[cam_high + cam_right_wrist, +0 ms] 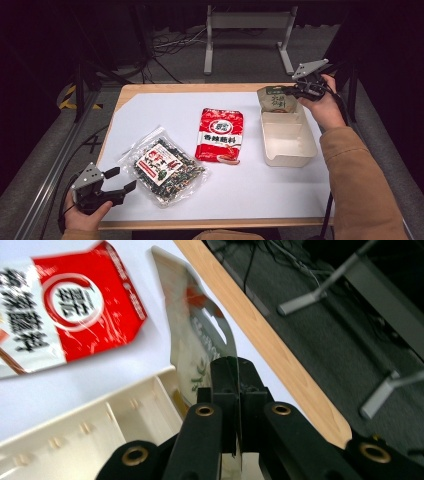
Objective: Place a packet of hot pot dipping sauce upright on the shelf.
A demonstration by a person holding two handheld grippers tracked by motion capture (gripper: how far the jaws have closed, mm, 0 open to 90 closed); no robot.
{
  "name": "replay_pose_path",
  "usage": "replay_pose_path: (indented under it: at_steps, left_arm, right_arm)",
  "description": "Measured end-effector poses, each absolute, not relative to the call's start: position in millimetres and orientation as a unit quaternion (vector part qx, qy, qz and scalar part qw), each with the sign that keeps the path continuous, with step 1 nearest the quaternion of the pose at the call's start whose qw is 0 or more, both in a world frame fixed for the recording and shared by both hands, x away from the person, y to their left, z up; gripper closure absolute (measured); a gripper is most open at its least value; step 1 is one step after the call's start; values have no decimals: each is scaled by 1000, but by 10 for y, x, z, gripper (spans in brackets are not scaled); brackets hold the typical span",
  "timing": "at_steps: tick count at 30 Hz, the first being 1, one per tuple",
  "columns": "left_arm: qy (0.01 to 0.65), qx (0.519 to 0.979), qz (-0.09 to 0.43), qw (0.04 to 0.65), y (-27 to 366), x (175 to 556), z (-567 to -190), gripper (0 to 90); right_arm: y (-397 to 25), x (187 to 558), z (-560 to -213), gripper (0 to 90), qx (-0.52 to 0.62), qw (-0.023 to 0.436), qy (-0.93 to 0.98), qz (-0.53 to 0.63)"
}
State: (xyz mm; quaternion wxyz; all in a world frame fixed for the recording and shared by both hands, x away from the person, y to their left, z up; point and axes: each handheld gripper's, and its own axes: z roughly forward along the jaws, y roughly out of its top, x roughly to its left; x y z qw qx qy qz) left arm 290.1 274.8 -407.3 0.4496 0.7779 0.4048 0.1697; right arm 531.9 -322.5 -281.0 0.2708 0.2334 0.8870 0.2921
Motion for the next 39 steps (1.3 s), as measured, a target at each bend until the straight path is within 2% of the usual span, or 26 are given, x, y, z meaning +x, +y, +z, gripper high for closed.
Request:
replay_pose_path:
  at_steps: [7, 14, 17, 34, 39]
  left_arm:
    - [402, 779, 168, 450, 2729, 2924, -4075, 234]
    - [397, 782, 164, 452, 2700, 2962, -4068, 234]
    - [392, 784, 163, 453, 2679, 2994, -4067, 234]
    - [357, 795, 150, 467, 2507, 3253, -4013, 234]
    - [349, 797, 147, 470, 2460, 3304, -4004, 234]
  right_arm:
    - [-3380, 5331, -2890, 870, 269, 262, 879, 294]
    - [-3424, 5275, -2874, 760, 297, 256, 867, 309]
    - [-3436, 5212, -2837, 659, 309, 261, 853, 330]
    - [-3334, 4802, -2609, 535, 311, 285, 812, 404]
    - [-3212, 4644, -2529, 514, 318, 275, 803, 422]
